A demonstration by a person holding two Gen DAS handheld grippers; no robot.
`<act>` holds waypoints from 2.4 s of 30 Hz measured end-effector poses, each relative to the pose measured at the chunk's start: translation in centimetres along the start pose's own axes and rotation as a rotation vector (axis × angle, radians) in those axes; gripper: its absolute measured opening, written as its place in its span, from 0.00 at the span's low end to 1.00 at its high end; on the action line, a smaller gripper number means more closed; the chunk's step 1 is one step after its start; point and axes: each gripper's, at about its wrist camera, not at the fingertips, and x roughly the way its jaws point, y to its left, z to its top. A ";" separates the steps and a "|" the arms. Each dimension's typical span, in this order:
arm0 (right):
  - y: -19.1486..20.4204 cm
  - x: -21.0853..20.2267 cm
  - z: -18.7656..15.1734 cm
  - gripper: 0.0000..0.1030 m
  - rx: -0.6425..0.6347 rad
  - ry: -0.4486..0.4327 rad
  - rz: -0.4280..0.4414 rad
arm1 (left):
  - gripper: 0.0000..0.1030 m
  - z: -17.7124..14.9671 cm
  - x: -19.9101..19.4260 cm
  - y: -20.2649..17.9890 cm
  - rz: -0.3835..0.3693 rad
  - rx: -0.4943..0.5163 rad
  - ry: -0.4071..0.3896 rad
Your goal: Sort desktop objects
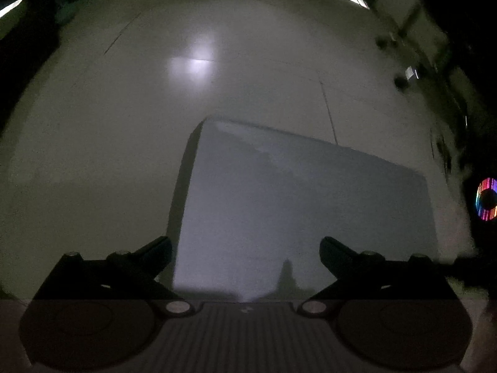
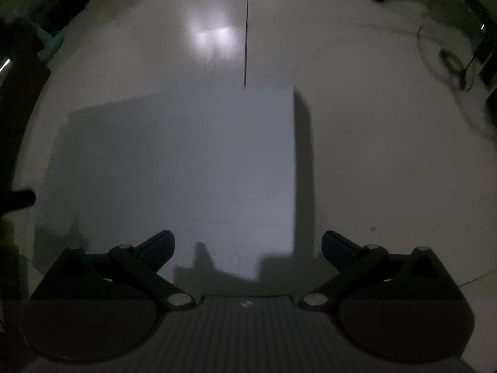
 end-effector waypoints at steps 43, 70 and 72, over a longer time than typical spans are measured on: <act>8.9 -30.9 -13.2 1.00 -0.006 -0.245 -0.007 | 1.00 -9.7 -29.6 -11.2 0.230 0.082 -0.145; 9.4 -29.5 -12.9 1.00 -0.060 -0.208 -0.029 | 1.00 -10.3 -29.7 -11.6 0.200 0.059 -0.141; 9.3 -29.5 -12.9 1.00 -0.061 -0.205 -0.029 | 1.00 -10.3 -29.7 -11.5 0.198 0.061 -0.140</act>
